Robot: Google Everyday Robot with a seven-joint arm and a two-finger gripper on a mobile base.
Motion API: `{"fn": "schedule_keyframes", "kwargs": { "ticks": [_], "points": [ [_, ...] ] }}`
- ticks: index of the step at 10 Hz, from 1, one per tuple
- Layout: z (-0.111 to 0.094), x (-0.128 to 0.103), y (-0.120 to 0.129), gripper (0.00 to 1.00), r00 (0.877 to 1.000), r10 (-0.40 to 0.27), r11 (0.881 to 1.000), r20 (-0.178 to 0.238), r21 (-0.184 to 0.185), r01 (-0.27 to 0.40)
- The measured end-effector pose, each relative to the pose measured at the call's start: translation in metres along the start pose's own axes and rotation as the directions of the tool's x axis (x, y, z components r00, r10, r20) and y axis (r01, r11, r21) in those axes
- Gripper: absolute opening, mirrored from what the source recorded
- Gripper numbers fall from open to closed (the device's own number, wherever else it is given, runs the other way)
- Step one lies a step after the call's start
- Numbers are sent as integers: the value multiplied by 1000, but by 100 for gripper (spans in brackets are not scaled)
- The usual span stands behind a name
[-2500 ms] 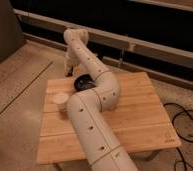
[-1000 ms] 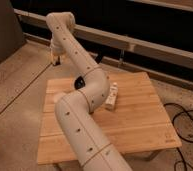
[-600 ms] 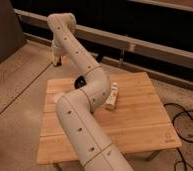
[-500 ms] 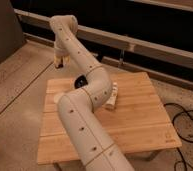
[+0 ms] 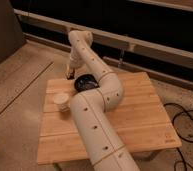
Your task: Place the eraser on the white sponge
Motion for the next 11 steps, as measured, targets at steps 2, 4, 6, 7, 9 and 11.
{"fn": "schedule_keyframes", "kwargs": {
  "ticks": [2,4,6,7,9,11],
  "points": [
    [-5,1,19,0,998,-57,998,-11,17,58],
    [-9,4,29,0,996,-85,995,-29,48,87],
    [-12,4,35,0,995,-92,993,-31,66,94],
    [-13,3,44,0,995,-96,992,-30,78,98],
    [-9,-1,59,0,994,-110,990,-21,84,112],
    [-3,-6,83,0,991,-134,987,-8,92,134]
  ]
}}
